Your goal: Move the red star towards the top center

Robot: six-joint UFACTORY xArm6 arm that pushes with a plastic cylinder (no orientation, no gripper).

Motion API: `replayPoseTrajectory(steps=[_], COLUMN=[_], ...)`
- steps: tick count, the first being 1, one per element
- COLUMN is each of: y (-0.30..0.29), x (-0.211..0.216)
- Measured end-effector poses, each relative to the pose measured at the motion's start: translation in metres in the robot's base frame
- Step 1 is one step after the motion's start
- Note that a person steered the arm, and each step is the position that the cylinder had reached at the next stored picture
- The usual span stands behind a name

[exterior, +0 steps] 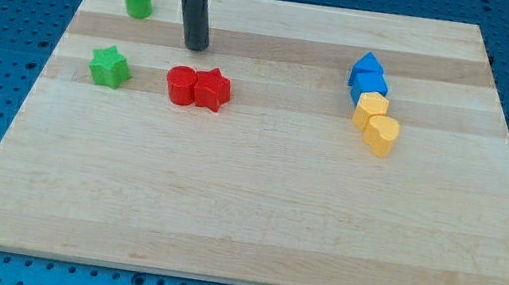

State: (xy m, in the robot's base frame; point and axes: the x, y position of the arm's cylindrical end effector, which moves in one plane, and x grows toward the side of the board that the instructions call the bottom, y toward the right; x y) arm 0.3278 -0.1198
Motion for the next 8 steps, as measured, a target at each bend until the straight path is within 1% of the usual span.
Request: replayPoseTrajectory(steps=[2, 3, 4, 6, 8], y=[-0.008, -0.005, 0.004, 0.035, 0.070], x=[0.093, 0.123, 0.116, 0.083, 0.040])
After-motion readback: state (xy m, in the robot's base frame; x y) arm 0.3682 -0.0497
